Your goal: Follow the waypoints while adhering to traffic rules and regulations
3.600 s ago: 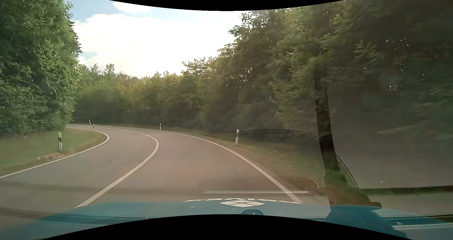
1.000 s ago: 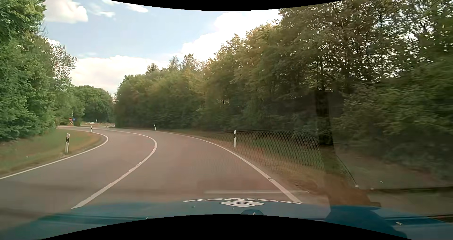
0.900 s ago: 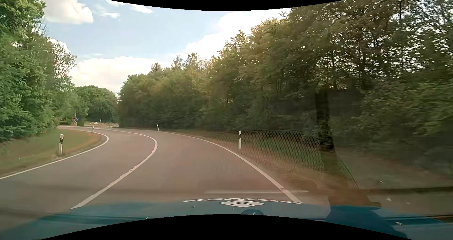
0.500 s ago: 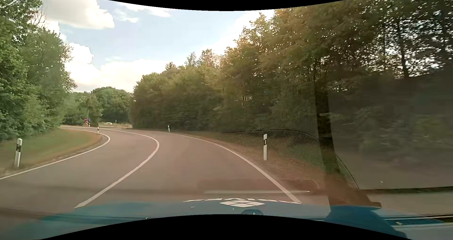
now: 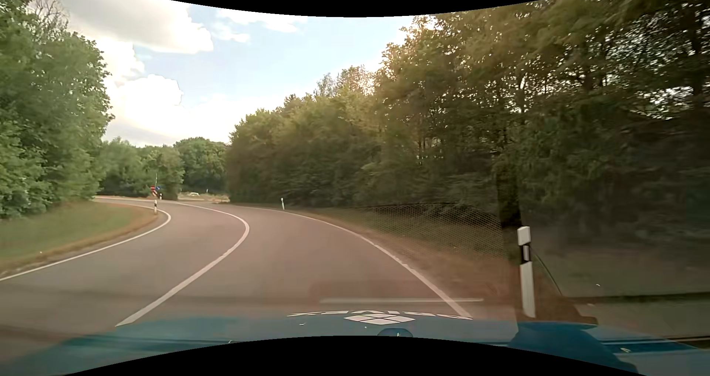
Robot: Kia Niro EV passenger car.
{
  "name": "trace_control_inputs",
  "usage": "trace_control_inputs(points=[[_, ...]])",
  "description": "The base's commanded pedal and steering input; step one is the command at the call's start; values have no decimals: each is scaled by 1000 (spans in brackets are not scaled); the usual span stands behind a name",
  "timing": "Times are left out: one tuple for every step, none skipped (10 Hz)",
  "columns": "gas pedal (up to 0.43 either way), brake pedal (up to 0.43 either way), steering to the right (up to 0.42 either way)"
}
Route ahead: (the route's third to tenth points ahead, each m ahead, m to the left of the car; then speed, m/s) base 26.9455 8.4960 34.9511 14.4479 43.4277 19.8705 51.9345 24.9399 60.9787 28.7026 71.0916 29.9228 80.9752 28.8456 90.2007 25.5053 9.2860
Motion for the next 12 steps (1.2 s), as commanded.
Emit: trace_control_inputs(points=[[197, 0, -89], [197, 0, -90], [197, 0, -90], [189, 0, -93], [169, 0, -97], [157, 0, -101], [157, 0, -102], [157, 0, -102], [169, 0, -103], [169, 0, -103], [169, 0, -103], [177, 0, -103]])
